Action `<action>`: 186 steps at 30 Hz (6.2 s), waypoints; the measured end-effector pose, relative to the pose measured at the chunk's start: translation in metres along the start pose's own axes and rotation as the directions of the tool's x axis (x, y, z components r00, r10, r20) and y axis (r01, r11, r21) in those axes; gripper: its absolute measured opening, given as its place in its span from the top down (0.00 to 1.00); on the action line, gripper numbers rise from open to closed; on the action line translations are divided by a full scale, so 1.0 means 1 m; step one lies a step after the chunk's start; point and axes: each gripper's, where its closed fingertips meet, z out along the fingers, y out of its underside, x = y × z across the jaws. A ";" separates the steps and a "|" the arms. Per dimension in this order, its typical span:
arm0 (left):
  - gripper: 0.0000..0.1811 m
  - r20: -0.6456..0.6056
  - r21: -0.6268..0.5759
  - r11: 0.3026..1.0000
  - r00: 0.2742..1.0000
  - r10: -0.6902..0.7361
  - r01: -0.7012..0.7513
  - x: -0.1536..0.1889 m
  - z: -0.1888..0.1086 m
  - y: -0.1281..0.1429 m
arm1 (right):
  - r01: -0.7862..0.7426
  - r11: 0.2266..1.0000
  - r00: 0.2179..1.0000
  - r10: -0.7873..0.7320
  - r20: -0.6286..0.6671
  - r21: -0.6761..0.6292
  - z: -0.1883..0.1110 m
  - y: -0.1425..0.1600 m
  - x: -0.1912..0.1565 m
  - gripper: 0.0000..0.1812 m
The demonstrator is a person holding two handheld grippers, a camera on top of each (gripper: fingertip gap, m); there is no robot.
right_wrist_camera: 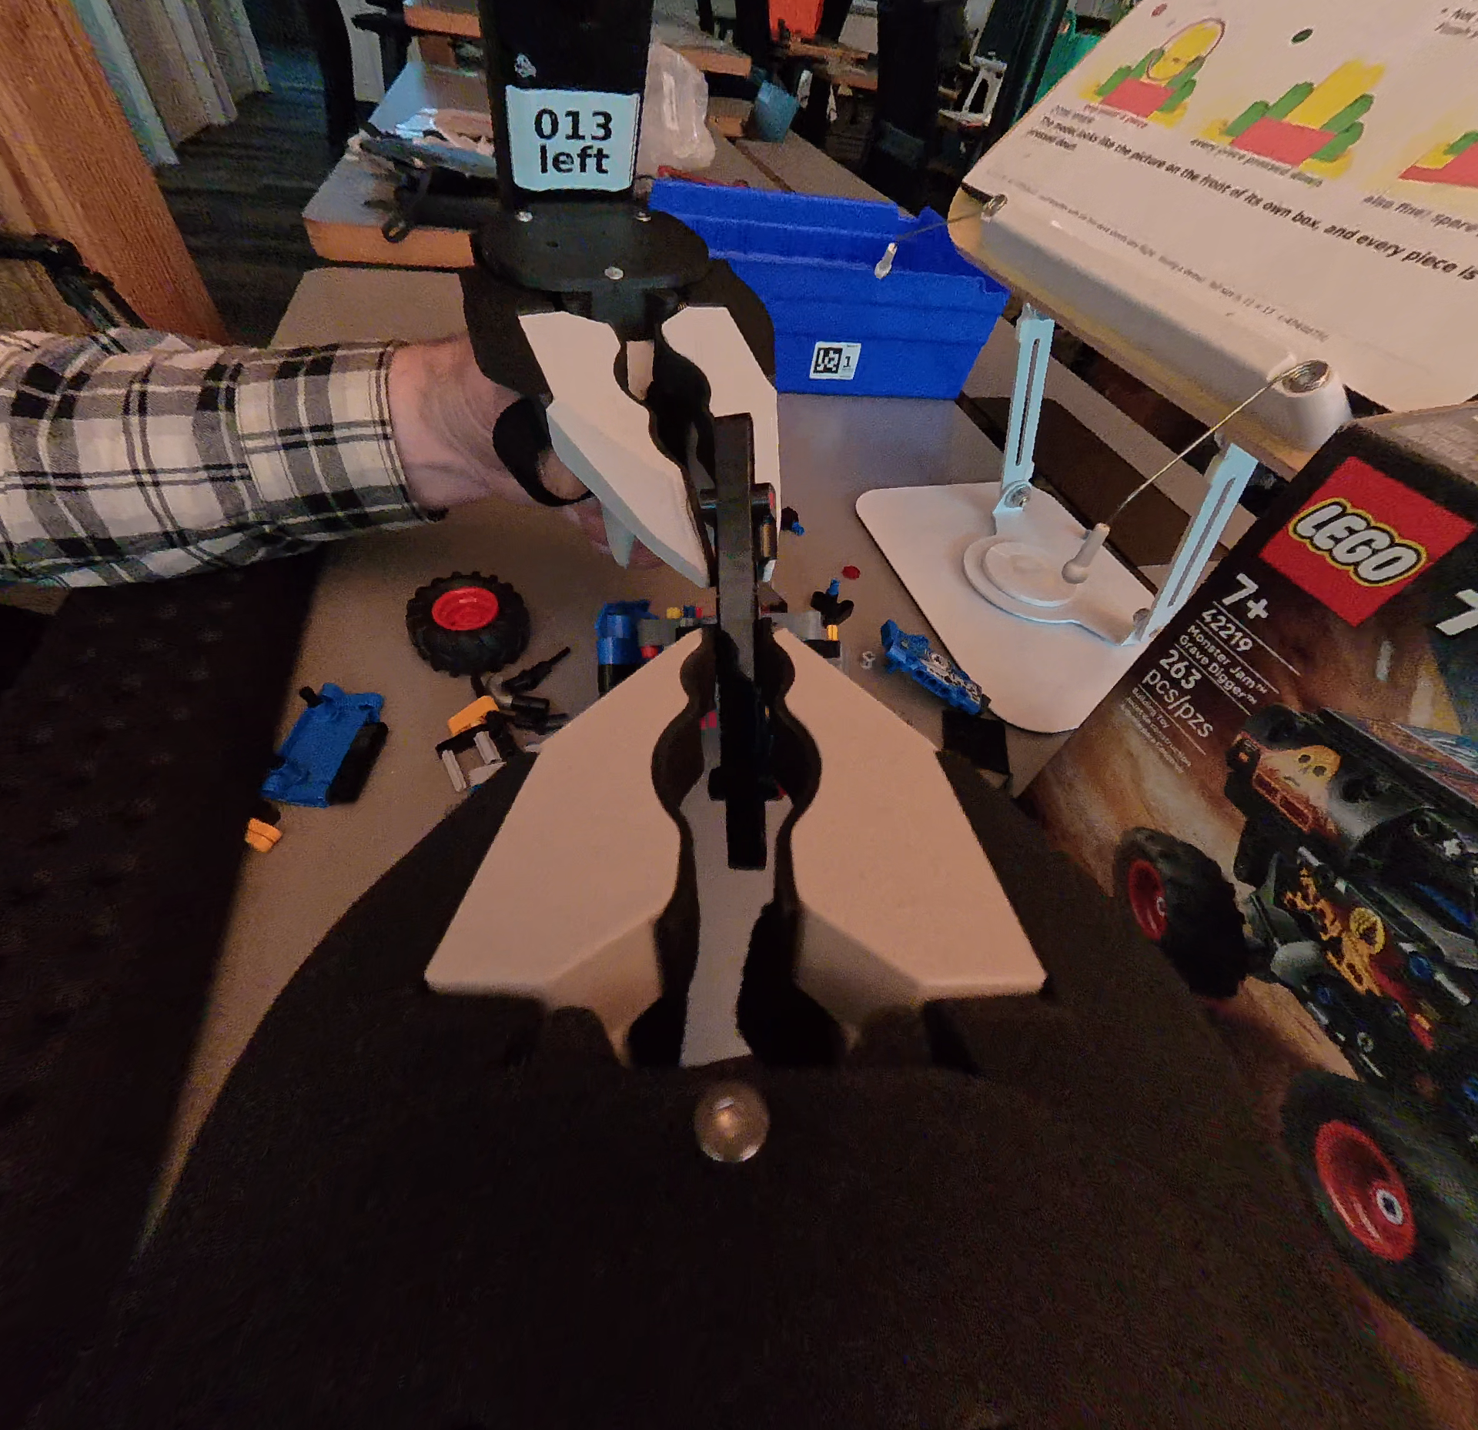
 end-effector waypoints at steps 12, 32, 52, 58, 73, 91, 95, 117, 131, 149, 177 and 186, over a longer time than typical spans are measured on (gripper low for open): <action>0.92 0.048 -0.087 0.995 0.997 0.054 -0.050 -0.006 -0.004 0.012 | -0.036 0.998 0.999 0.035 0.016 0.053 -0.004 -0.009 0.000 0.96; 0.96 0.034 -0.002 1.000 0.999 -0.030 0.030 -0.007 0.003 0.005 | -0.076 0.996 0.997 0.076 0.001 0.048 -0.014 -0.004 0.009 0.91; 0.97 0.011 0.169 0.985 1.000 -0.024 0.022 0.007 -0.003 -0.029 | 0.012 0.987 1.000 -0.016 0.024 0.162 -0.023 -0.031 -0.005 0.93; 0.99 -0.055 0.256 0.961 0.994 -0.096 0.107 0.015 -0.003 -0.043 | 0.002 0.979 0.997 -0.017 0.073 0.203 -0.031 -0.034 -0.010 0.93; 1.00 -0.094 0.382 0.911 0.987 -0.130 0.156 0.010 -0.035 -0.065 | 0.027 0.992 0.995 -0.039 0.090 0.125 -0.052 -0.017 -0.007 0.92; 0.90 -0.025 -0.072 0.997 0.999 0.033 -0.035 0.021 0.018 0.012 | -0.048 0.995 0.989 0.034 0.147 0.089 -0.025 -0.009 -0.017 0.92; 0.91 -0.021 -0.073 0.996 0.998 0.058 -0.060 0.021 0.017 0.014 | -0.052 0.993 0.989 0.037 0.146 0.103 -0.021 -0.012 -0.017 0.92; 0.91 -0.114 -0.130 0.978 0.982 0.150 -0.164 0.039 -0.008 0.014 | 0.085 0.990 0.969 -0.108 0.224 0.109 -0.058 -0.022 -0.040 1.00; 0.91 -0.086 -0.128 0.986 0.992 0.092 -0.103 0.033 -0.018 0.020 | 0.015 0.999 0.988 -0.009 0.153 -0.034 -0.014 0.005 -0.031 0.84; 0.94 -0.103 -0.405 0.892 0.979 0.176 -0.203 0.042 -0.021 0.068 | 0.137 0.932 0.983 -0.086 0.161 -0.337 0.033 0.065 -0.051 0.87; 0.91 0.062 -0.356 0.929 0.990 0.129 -0.099 0.022 -0.024 0.072 | 0.068 0.940 0.996 -0.043 0.081 -0.333 0.042 0.070 -0.041 0.85; 0.90 0.058 -0.348 0.931 0.989 0.133 -0.105 0.022 -0.026 0.071 | 0.065 0.950 0.995 -0.040 0.087 -0.305 0.036 0.065 -0.040 0.87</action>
